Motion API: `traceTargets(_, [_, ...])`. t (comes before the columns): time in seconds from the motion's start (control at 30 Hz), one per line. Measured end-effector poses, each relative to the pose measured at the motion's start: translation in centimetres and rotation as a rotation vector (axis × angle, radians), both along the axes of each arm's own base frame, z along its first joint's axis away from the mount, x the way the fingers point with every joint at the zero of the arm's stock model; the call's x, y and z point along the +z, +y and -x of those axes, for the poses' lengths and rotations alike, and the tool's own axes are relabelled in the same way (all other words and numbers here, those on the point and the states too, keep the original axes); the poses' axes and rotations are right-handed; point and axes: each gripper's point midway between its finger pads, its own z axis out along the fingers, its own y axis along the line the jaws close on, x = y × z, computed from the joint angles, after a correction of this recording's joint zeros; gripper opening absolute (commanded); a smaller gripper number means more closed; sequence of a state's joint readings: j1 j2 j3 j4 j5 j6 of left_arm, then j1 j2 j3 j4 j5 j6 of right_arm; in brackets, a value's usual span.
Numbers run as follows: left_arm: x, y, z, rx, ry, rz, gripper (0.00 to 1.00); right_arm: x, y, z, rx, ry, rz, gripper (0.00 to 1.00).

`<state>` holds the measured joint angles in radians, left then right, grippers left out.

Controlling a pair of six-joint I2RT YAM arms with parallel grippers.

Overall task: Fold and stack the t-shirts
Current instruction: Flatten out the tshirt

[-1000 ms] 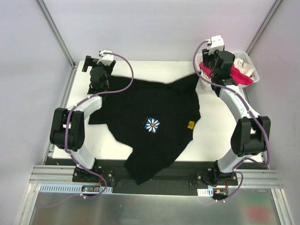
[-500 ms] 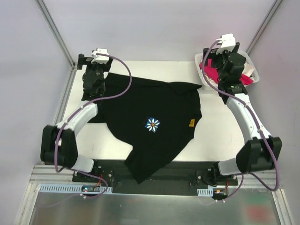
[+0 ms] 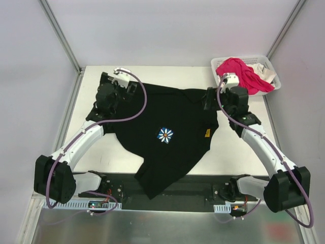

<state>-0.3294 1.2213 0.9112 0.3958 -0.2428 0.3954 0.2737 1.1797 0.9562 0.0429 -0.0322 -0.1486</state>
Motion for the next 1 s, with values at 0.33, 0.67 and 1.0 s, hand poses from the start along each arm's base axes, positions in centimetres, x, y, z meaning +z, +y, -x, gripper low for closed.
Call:
traceTargets(0.33, [-11.2,-3.6,2.7,-0.017,0.381,-0.009,0.99,-7.8,3.7,4.5,0.080,0.256,-0.019,0.97])
traceTargets(0.67, [-17.7,-5.9,4.7,0.047,0.618,0.005,0.99,-15.2,6.3,6.0,0.073,0.504,-0.013,0.99])
traceTargets(1.0, [-17.0,-7.5,4.6,0.043,0.612,0.032,0.99,-19.9,8.0,7.5,0.076,0.622,0.078,0.99])
